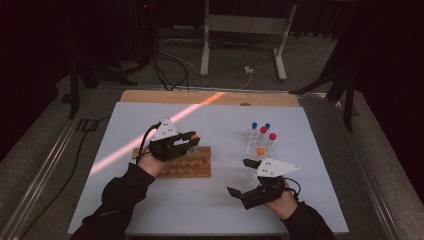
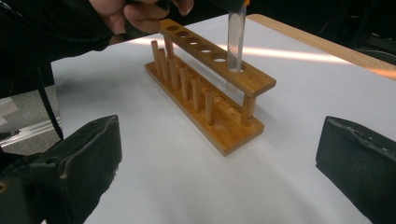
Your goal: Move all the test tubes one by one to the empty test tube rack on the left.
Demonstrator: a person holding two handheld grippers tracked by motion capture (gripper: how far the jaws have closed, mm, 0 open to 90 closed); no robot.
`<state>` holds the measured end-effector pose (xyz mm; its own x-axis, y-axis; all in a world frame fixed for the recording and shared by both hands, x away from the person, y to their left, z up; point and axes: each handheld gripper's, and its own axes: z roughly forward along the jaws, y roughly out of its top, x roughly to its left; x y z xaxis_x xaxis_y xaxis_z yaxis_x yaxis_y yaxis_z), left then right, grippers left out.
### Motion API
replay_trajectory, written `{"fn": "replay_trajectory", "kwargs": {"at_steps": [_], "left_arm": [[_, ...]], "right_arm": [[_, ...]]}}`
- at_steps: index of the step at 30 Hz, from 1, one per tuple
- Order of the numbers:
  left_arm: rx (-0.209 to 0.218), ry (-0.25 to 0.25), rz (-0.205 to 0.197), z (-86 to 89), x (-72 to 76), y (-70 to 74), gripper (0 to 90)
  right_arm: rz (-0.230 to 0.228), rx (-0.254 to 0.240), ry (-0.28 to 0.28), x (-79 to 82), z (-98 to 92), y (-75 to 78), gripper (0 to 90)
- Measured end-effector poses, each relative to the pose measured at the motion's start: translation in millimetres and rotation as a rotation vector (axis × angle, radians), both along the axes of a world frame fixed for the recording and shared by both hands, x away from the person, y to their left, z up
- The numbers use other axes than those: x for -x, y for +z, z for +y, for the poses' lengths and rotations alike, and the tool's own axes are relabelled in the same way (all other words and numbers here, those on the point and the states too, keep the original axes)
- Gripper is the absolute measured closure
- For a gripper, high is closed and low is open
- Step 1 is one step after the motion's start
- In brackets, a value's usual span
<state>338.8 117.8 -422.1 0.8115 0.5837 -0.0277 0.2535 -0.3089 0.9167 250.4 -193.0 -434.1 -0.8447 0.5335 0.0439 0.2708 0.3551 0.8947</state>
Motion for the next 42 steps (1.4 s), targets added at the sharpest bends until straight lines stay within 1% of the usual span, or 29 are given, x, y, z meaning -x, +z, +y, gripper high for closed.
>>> {"fn": "replay_trajectory", "kwargs": {"at_steps": [2, 4, 6, 7, 8, 11, 12, 13, 14, 19, 22, 31, 32, 35, 36, 37, 40, 42], "left_arm": [[-0.015, 0.001, 0.002, -0.4, -0.2, -4.6, 71.8], [-0.015, 0.000, 0.013, -0.1, -0.9, -8.7, 71.8], [-0.028, 0.002, 0.016, 0.3, -1.4, -12.4, 71.8], [-0.027, 0.001, 0.025, 0.8, -1.9, -14.3, 71.7], [-0.029, 0.004, 0.025, 0.8, -1.8, -15.8, 71.8], [-0.034, 0.003, 0.024, 0.4, -1.4, -19.2, 71.8], [-0.034, 0.001, 0.030, -0.1, -1.3, -20.2, 71.7], [-0.044, 0.003, 0.027, -0.6, -1.1, -21.0, 71.7], [-0.043, 0.004, 0.025, -0.9, -0.9, -21.8, 71.7], [-0.059, 0.004, 0.037, -1.9, -0.9, -25.9, 71.7], [-0.064, 0.002, 0.036, -2.0, -1.0, -25.8, 71.7], [-0.064, -0.003, 0.042, -1.4, -1.0, -25.7, 70.1], [-0.072, -0.010, 0.042, -1.4, -0.8, -25.2, 70.1], [-0.063, -0.020, 0.046, 0.2, 1.6, -21.8, 61.7], [-0.053, -0.021, 0.041, 1.5, 3.1, -19.4, 59.0], [-0.037, -0.020, 0.041, 2.8, 4.5, -17.2, 53.6], [-0.006, -0.019, 0.035, 6.8, 9.3, -10.6, 41.8], [0.014, -0.027, 0.030, 10.1, 13.1, -6.1, 38.4]], "right_arm": [[-0.005, 0.005, 0.002, -0.1, 0.6, -0.8, 0.2], [-0.002, 0.006, 0.005, 0.0, 1.2, -1.2, 0.2], [-0.001, 0.004, 0.008, 0.2, 1.0, -1.2, 0.2], [0.000, 0.005, 0.009, 0.1, 0.8, -1.2, 0.2], [0.001, 0.003, 0.008, 0.0, 0.4, -1.2, 0.2], [0.001, 0.003, 0.008, 0.0, -0.3, -1.3, 0.2], [0.002, 0.004, 0.009, -0.1, -0.4, -1.4, 0.2], [0.004, 0.003, 0.010, -0.1, -0.5, -1.4, 0.2], [0.004, 0.004, 0.009, 0.0, -0.6, -1.3, 0.2], [0.002, 0.008, 0.013, 0.5, -1.3, -1.1, 0.2], [0.001, 0.011, 0.014, 0.3, -1.9, -1.4, 0.3], [0.008, -0.004, 0.014, -0.6, -4.5, 0.6, 0.3], [0.008, -0.004, 0.014, -0.6, -4.5, 0.6, 0.3], [0.004, -0.007, 0.014, -2.1, -6.8, 2.2, 0.2], [-0.003, -0.002, 0.011, -2.2, -7.7, 3.3, 0.2], [-0.010, -0.001, 0.009, -2.8, -9.2, 4.8, 0.2], [-0.030, -0.001, -0.013, -4.7, -15.2, 9.0, 0.3], [-0.038, -0.011, -0.032, -6.4, -20.4, 11.7, 0.2]]}}
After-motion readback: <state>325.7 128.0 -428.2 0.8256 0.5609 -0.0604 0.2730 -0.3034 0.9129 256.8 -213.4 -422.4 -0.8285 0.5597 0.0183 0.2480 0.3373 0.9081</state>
